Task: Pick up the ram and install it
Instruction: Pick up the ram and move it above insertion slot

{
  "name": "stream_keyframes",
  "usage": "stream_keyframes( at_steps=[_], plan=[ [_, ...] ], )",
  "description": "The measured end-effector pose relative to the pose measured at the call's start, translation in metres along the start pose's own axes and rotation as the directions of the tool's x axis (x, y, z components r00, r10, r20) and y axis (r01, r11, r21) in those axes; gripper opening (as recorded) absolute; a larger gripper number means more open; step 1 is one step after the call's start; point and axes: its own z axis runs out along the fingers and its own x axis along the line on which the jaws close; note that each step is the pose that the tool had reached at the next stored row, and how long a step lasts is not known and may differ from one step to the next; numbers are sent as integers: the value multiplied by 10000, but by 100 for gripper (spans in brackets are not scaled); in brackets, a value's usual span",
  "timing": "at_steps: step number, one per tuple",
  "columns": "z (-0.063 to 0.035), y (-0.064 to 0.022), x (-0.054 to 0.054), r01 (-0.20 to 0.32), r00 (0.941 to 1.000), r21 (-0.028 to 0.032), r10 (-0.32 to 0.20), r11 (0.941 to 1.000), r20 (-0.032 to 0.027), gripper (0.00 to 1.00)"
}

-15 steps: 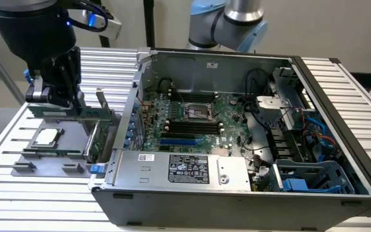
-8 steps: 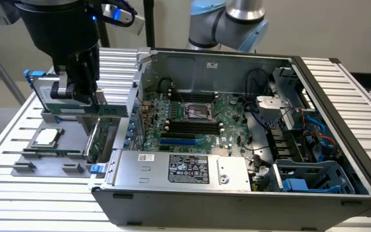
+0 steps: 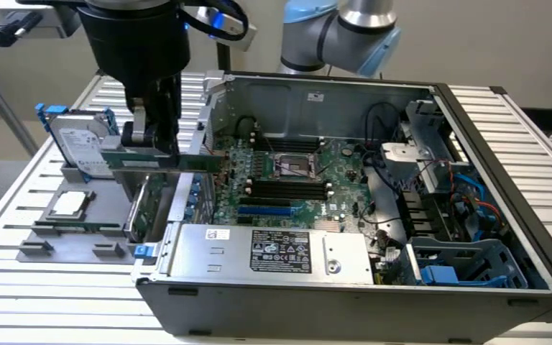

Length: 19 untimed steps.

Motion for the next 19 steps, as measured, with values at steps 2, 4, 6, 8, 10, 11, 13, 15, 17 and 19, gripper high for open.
stream_keyframes(
  at_steps=[2, 4, 6, 8, 10, 11, 13, 15, 17, 19],
  plan=[
    [-3, -90, 2, 2, 10000, 1, -2, 10000, 50, 0],
    [-5, -184, 5, 3, 10000, 2, -3, 10000, 98, 0],
    [-8, -272, 7, 4, 9999, 3, -4, 10000, 142, 0],
    [-10, -365, 10, 6, 9998, 5, -6, 10000, 182, 0],
    [-12, -455, 12, 6, 9998, 6, -6, 10000, 217, 0],
    [-13, -501, 13, 6, 9997, 6, -6, 10000, 232, 0],
    [-16, -591, 15, 8, 9997, 7, -8, 10000, 258, 0],
    [-18, -682, 18, 7, 9996, 7, -7, 10000, 278, 0],
    [-19, -772, 20, 9, 9996, 7, -9, 10000, 293, 0],
    [-19, -863, 22, 8, 9995, 6, -8, 10000, 303, 0]
  ],
)
